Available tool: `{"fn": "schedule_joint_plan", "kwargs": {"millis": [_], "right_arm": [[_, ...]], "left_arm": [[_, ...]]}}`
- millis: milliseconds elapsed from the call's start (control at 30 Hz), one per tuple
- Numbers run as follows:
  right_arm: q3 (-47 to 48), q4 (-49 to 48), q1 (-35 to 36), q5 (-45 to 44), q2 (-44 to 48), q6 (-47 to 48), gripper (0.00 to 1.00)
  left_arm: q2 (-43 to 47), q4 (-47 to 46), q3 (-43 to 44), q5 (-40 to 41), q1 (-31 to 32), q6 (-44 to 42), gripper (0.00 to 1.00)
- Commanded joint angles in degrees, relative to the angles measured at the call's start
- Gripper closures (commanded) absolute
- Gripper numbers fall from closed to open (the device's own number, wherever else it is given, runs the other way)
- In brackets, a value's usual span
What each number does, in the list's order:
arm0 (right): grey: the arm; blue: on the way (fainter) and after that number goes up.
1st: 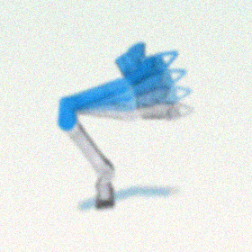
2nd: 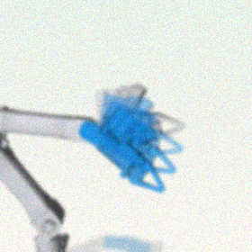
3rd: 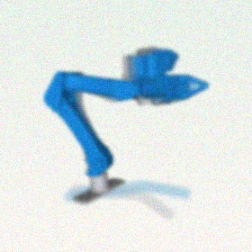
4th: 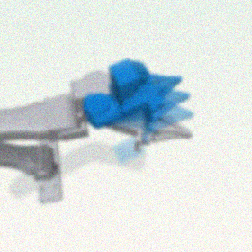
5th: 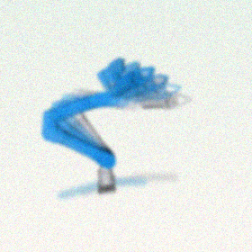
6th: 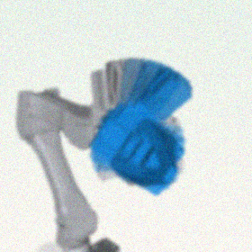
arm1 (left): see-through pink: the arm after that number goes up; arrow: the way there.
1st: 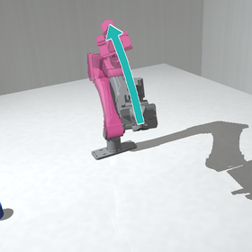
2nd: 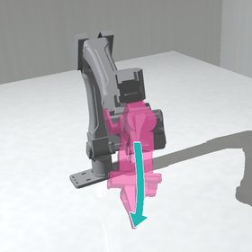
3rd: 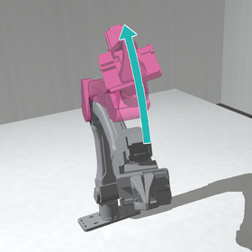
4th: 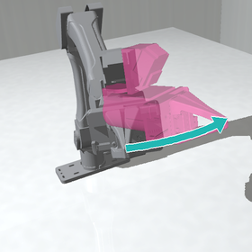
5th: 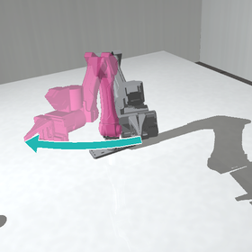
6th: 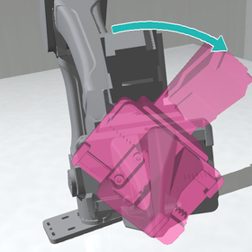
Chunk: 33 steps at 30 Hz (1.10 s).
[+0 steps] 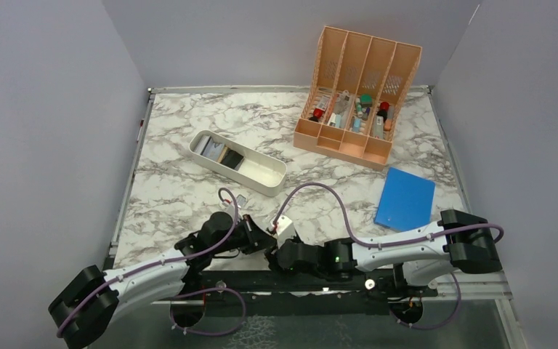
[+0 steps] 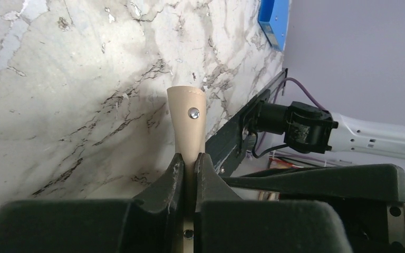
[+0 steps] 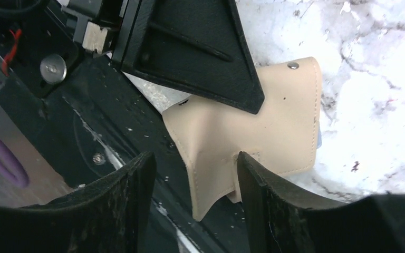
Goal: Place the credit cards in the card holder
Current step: Turn over the card holder at the center of the board.
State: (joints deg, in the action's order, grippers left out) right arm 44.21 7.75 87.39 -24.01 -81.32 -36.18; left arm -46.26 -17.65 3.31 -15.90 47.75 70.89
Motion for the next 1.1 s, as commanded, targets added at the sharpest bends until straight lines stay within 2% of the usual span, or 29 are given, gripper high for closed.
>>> {"fn": "schedule_joint_plan", "kwargs": {"millis": [0,200,333,533,600,733,800,867,933,1067], "right_arm": [[1.4,0.6,0.9,-2.1,-0.1,10.9,0.34],[2.8,-1.7,4.6,-13.1,-4.2,24.8,0.27],[3.7,-3.7,7.3,-20.6,-8.0,31.5,0.26],[4.9,-7.2,10.5,-29.0,-12.6,36.4,0.27],[5.8,-7.6,10.9,-32.8,-14.2,37.2,0.34],[5.8,-7.7,11.0,-30.7,-13.1,35.9,0.65],[5.7,-6.0,11.0,-28.3,-11.2,32.2,0.80],[6.3,-2.8,10.9,-26.0,-9.0,27.0,0.91],[6.7,0.6,10.0,-21.4,-6.0,21.6,0.98],[4.8,3.7,2.2,-3.8,4.0,13.6,0.99]], "left_arm": [[2.7,-2.7,0.6,1.2,0.2,4.9,1.00],[4.1,-2.6,0.0,1.8,0.3,8.6,1.00],[4.0,-2.6,0.2,2.0,0.2,9.8,1.00],[4.0,-2.6,0.3,2.1,0.2,11.6,1.00],[4.4,-2.6,0.2,2.4,0.2,12.4,1.00],[6.1,-1.9,0.4,3.5,0.2,12.9,0.96],[7.2,-0.6,1.2,4.4,0.2,12.3,0.85],[9.0,3.4,3.5,5.9,0.2,9.4,0.70],[10.6,9.1,6.7,8.9,0.1,4.4,0.57],[13.5,19.4,13.3,16.4,0.1,-8.4,0.49]]}}
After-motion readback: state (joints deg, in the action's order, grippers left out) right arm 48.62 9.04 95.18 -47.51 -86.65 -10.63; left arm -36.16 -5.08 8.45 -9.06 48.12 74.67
